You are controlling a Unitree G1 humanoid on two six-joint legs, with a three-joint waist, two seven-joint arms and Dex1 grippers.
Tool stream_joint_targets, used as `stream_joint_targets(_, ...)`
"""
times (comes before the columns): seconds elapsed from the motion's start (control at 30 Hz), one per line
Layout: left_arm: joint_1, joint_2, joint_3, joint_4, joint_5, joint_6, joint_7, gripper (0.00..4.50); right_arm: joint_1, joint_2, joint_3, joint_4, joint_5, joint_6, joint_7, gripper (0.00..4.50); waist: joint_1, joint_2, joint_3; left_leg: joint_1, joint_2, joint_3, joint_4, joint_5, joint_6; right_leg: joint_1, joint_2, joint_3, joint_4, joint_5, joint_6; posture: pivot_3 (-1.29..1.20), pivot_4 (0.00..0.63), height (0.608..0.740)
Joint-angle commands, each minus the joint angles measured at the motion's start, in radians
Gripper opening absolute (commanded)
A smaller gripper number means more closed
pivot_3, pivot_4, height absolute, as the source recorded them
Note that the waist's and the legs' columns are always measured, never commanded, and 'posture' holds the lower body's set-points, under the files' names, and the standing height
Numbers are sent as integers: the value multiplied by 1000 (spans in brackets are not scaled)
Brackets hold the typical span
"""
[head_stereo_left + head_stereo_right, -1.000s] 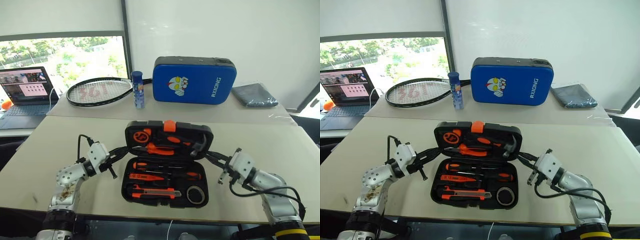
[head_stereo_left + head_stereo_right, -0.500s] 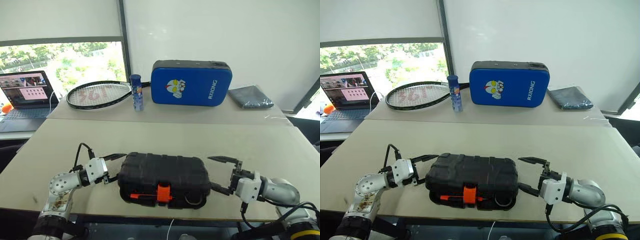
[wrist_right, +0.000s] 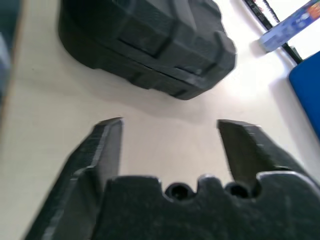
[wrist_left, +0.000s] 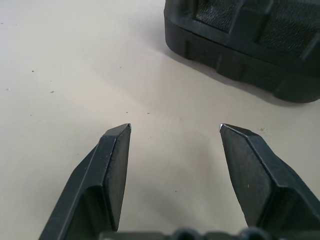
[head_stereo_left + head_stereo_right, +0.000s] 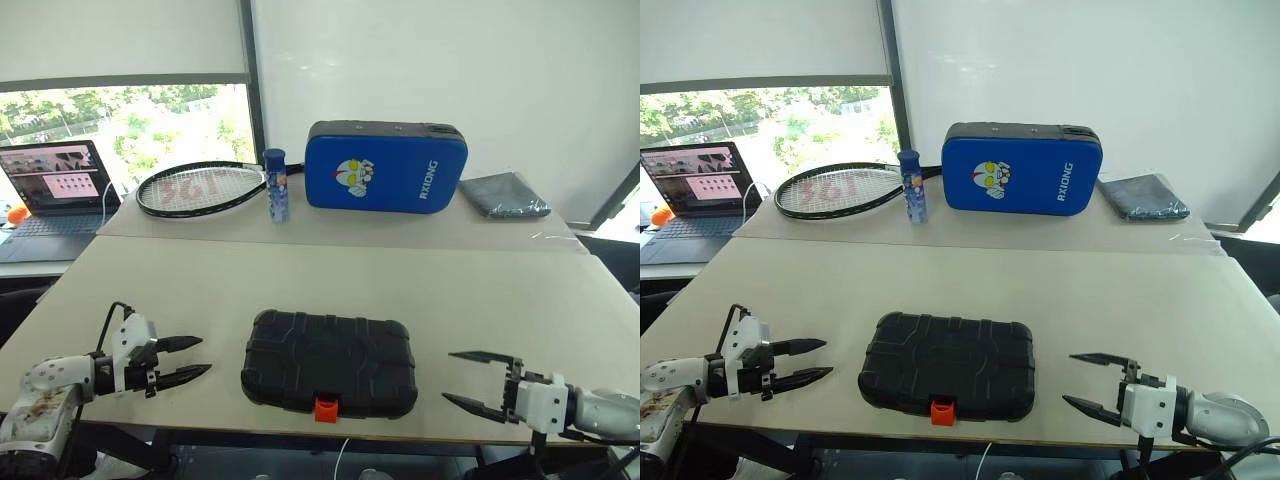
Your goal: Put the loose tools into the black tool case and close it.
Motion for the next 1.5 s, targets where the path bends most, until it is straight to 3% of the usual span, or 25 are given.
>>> stream_joint_targets(0.03,28,-9,11,-74,-19,16,-13,1478,47,-8,3,-126,30,112,2,1934,-3,0,0,0,0,0,0,0,0,0,0,0,0,0,0,0,150,740)
stream_joint_targets(0.17,26,-34,-12,-116,-6,24,-5,62,39,22,28,-182,-21,198,-19,614,-3,0,0,0,0,0,0,0,0,-1,0,0,0,-1,0,0,150,740)
stream_joint_targets(0.23,21,-50,-31,-142,-3,46,4,0,12,39,42,-195,-59,264,-39,65,-2,0,0,0,0,0,0,0,0,0,0,0,0,-1,0,0,150,740)
stream_joint_targets(0.6,51,-83,-132,-310,6,178,45,0,-262,153,119,-218,-136,581,-74,65,-1,-1,0,-2,0,0,0,0,0,-2,1,1,0,-1,0,0,150,740)
stream_joint_targets(0.9,25,-179,-156,-362,15,245,157,0,-566,285,182,37,-271,678,-115,65,-4,-1,1,-2,0,0,0,0,0,-2,1,1,0,-1,0,0,150,740)
stream_joint_targets(1.0,22,-185,-157,-368,41,249,185,0,-604,294,176,88,-306,685,-134,65,1,-1,1,-2,-1,0,0,0,0,-3,0,1,0,-1,0,0,150,740)
stream_joint_targets(1.13,46,-136,-115,-370,22,254,148,0,-563,238,122,57,-293,669,-124,65,2,-1,1,-4,-1,-1,-1,0,0,-4,0,0,-2,-1,0,0,150,740)
stream_joint_targets(1.27,22,-17,-74,-374,-80,345,10,0,-436,159,10,-68,-179,683,-66,65,4,-1,1,-5,0,-1,-2,-1,1,-4,0,-1,-4,-1,0,0,150,740)
stream_joint_targets(1.4,-94,49,-80,-405,-212,518,-60,0,-261,107,-76,-276,-19,762,15,65,7,-1,2,-5,0,-2,-2,-1,1,-3,0,-3,-4,-1,0,0,150,740)
stream_joint_targets(1.5,-268,8,-133,-383,-240,602,-47,0,-80,89,-108,-469,60,823,34,65,9,-1,2,-4,0,-2,-1,-1,1,-1,0,-3,-3,-2,2,0,150,740)
